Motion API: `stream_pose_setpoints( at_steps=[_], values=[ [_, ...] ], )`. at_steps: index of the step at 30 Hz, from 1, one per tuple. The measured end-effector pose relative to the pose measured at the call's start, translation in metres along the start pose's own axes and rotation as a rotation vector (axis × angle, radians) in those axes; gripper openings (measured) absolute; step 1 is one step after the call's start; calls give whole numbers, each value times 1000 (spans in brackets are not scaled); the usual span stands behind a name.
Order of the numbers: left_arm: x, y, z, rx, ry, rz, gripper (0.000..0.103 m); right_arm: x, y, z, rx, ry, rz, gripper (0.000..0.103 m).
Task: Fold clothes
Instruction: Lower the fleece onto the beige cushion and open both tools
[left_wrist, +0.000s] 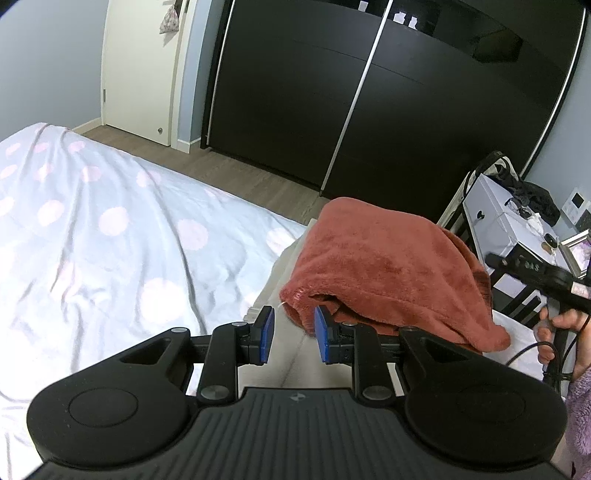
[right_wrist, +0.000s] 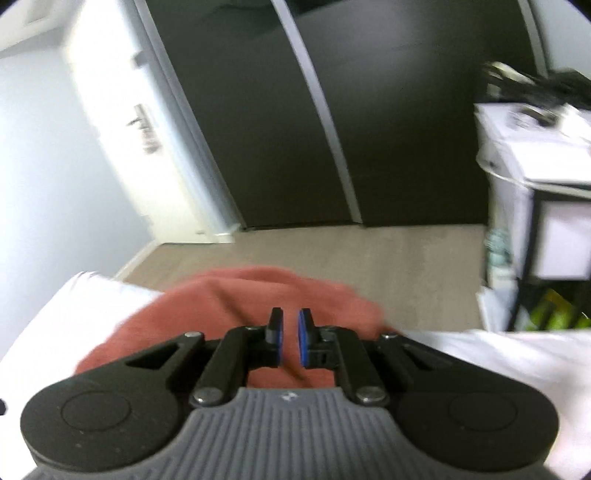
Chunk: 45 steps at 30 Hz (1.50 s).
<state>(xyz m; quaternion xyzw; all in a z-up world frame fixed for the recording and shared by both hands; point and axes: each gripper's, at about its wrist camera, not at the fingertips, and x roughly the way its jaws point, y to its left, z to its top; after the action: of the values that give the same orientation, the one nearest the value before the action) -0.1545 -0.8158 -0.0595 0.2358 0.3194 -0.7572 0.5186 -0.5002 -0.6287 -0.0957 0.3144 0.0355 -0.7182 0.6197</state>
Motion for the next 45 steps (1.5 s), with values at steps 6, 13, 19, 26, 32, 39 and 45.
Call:
stream_pose_setpoints(
  at_steps=[6,13,19,26,32,39,45],
  values=[
    [-7,5,-6,-9,2,6,21,27,60,-21,-91,24,77,14],
    [-11,18,-9,-36,6,37,21,50,86,-101,-184,77,0,16],
    [-11,16,-13,-60,4,17,22,33,88,-103,-215,62,-6,17],
    [-22,-5,-20,-8,-49,13,42,-24,67,-97,-158,80,16,41],
    [-36,-53,-26,135,-137,59,57,-86,62,-87,-149,32,-44,69],
    [-56,-117,-43,299,-244,153,74,-158,60,-71,-163,-58,-135,92],
    [-74,-146,-67,284,-285,184,77,-206,63,-71,-160,-85,-187,101]
  ],
)
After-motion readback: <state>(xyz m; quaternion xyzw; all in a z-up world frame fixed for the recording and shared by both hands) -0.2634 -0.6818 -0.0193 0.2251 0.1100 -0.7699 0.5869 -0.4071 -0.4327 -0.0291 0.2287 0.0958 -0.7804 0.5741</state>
